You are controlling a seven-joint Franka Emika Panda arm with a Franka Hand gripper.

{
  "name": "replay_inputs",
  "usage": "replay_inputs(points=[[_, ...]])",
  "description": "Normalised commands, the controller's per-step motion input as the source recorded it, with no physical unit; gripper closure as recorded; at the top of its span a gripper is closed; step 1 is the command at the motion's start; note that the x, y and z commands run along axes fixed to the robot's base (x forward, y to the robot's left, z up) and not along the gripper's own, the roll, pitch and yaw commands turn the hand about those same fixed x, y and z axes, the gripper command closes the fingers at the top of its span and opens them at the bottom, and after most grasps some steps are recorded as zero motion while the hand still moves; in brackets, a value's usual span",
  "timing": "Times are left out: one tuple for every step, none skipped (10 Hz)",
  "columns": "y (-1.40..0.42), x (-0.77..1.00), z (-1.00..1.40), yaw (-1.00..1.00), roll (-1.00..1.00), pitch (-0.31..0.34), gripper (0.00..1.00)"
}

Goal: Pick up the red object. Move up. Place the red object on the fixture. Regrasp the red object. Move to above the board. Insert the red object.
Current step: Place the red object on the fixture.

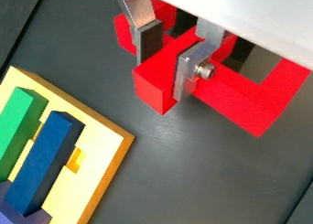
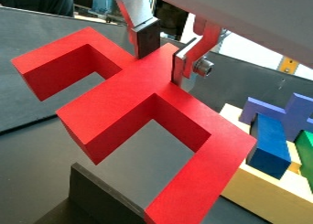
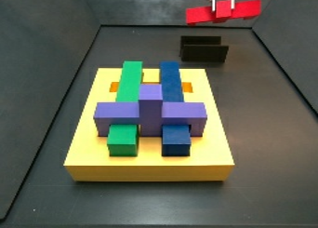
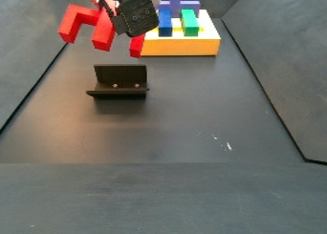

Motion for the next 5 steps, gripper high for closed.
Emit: replay_inputs(points=[[0.0, 0.0, -0.06, 0.0, -0.05, 0.0, 1.0], [0.0, 0.0, -0.07, 0.0, -0.07, 0.0, 1.0], [0.0, 0.0, -0.06, 0.0, -0.05, 0.0, 1.0], [0.0, 0.0, -0.06, 0.0, -0.03, 0.0, 1.0], [-0.01, 0.0, -0.07, 0.0, -0.01, 0.0, 1.0]])
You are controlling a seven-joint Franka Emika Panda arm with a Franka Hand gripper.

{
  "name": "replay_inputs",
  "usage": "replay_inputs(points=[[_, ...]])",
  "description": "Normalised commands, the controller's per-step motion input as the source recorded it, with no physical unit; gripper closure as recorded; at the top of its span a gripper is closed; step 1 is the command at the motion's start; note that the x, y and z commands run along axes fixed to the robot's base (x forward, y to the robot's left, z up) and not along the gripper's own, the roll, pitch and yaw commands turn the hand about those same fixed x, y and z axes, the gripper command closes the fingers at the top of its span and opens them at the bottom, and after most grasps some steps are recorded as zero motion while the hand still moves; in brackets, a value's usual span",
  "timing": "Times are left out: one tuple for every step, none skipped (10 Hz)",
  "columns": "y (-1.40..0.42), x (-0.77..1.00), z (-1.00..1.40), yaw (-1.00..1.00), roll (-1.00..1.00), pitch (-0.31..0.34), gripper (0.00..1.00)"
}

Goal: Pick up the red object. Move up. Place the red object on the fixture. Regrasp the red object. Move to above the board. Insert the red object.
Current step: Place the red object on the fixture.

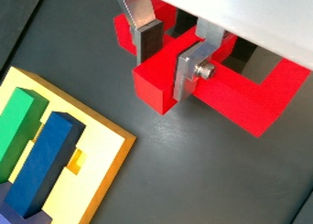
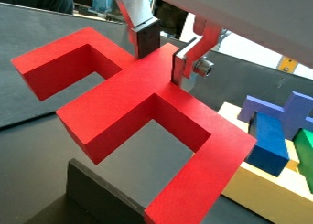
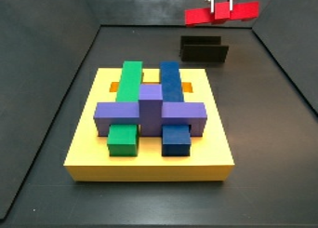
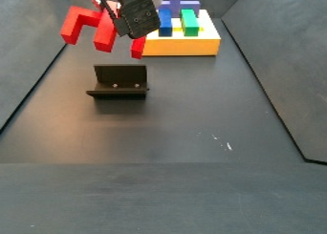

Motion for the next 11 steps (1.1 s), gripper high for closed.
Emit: replay_inputs(points=[[0.0, 0.12, -0.2, 0.0, 0.0, 0.086, 1.0], [0.43, 0.08, -0.37, 0.0, -0.41, 0.106, 1.0], [0.19, 0.22, -0.26, 0.25, -0.51, 0.314, 1.0], [0.3, 0.13, -0.09, 0.13, -0.76, 0.471, 1.0], [0.36, 0.03, -0.1, 0.13, -0.83, 0.566, 1.0], [0.35, 0.0, 0.0, 0.11, -0.85, 0.586, 1.0], [0.19, 0.0, 0.0, 0.1, -0.76, 0.569, 1.0], [0.04, 0.0, -0.02, 0.04, -0.76, 0.386, 1.0], [0.02, 0.0, -0.23, 0.0, -0.78, 0.094, 1.0], [0.0, -0.09, -0.29, 0.0, -0.73, 0.0, 1.0], [0.0, -0.09, -0.24, 0.01, -0.64, 0.0, 1.0]])
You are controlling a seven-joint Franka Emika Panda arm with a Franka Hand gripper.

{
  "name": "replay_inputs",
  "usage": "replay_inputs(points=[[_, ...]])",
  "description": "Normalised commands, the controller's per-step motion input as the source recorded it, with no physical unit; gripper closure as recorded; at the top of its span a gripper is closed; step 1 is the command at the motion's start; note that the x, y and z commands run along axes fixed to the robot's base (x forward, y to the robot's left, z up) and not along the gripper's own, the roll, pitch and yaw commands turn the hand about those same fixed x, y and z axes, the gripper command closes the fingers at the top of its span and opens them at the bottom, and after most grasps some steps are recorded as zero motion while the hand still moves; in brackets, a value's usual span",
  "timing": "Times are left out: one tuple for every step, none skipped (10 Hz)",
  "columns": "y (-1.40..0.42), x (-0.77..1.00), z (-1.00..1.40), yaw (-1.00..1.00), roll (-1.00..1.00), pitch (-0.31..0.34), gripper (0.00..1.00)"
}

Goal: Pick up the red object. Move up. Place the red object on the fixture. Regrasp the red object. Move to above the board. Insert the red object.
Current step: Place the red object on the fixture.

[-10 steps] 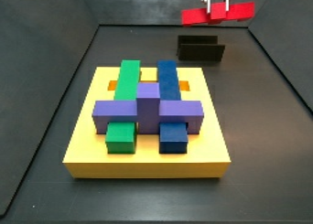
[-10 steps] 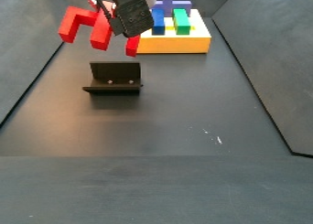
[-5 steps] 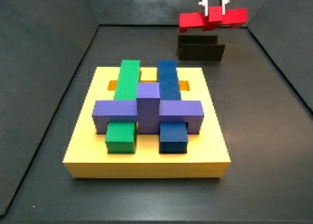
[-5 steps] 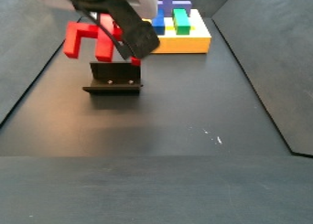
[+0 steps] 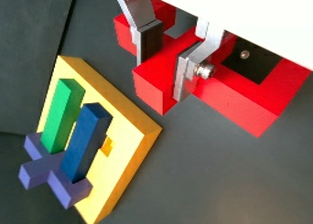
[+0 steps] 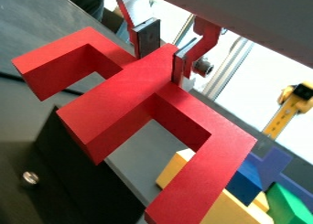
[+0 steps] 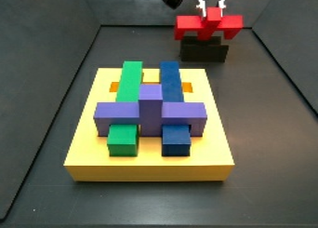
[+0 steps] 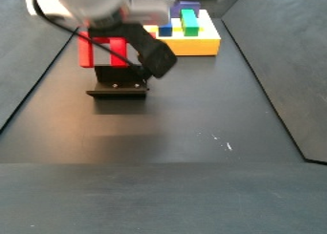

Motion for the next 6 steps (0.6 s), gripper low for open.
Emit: replay_inputs(points=[[0.0, -0.05, -0.1, 0.0, -0.31, -0.077, 1.0], [0.06, 0.0, -0.06, 0.0, -0.08, 0.0, 1.0], [0.08, 0.0, -0.12, 0.0, 0.0, 0.0, 1.0], [0.06, 0.0, -0.12, 0.0, 0.0, 0.0, 1.0], [0.03, 0.0, -0.09, 0.0, 0.0, 0.0, 1.0], [0.03, 0.0, -0.08, 0.0, 0.0, 0.0, 1.0]])
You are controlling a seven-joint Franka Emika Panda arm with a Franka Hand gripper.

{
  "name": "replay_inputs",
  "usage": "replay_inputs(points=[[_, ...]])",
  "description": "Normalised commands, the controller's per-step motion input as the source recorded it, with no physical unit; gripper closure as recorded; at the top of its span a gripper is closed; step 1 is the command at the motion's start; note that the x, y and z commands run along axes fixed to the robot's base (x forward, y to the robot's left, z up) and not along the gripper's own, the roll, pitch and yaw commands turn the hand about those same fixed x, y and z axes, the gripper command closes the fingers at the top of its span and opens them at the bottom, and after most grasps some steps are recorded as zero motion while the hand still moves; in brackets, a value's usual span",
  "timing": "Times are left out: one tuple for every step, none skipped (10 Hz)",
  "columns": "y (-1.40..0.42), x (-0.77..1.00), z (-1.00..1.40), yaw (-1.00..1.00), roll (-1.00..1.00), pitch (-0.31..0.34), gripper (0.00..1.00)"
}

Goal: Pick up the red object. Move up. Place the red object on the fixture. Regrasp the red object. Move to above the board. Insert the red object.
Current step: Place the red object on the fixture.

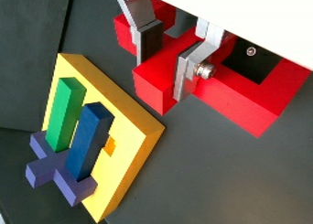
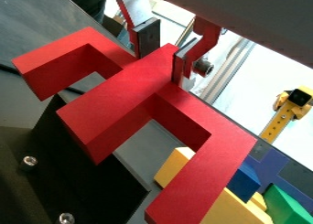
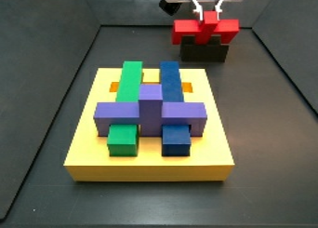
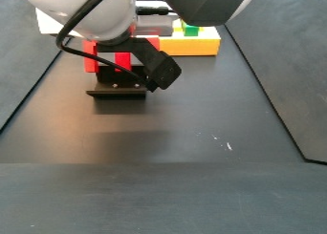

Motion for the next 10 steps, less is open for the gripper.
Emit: replay_inputs(points=[[0.03, 0.0, -0.07, 0.0, 0.0, 0.0, 1.0], [0.02, 0.0, -0.04, 0.0, 0.0, 0.0, 1.0], [0.01, 0.0, -0.05, 0.0, 0.0, 0.0, 1.0], [0.0, 0.0, -0.07, 0.0, 0.0, 0.0, 1.0], [0.0, 0.0, -0.09, 0.03, 0.06, 0.0, 1.0], [0.0, 0.0, -0.09, 0.05, 0.06, 0.0, 1.0], [0.06, 0.0, -0.13, 0.05, 0.16, 0.0, 1.0], [0.06, 0.27, -0.12, 0.0, 0.25, 0.063, 1.0], [0.12, 0.44, -0.16, -0.05, 0.27, 0.089, 1.0], [0.18, 0.32, -0.24, -0.06, 0.28, 0.063, 1.0]])
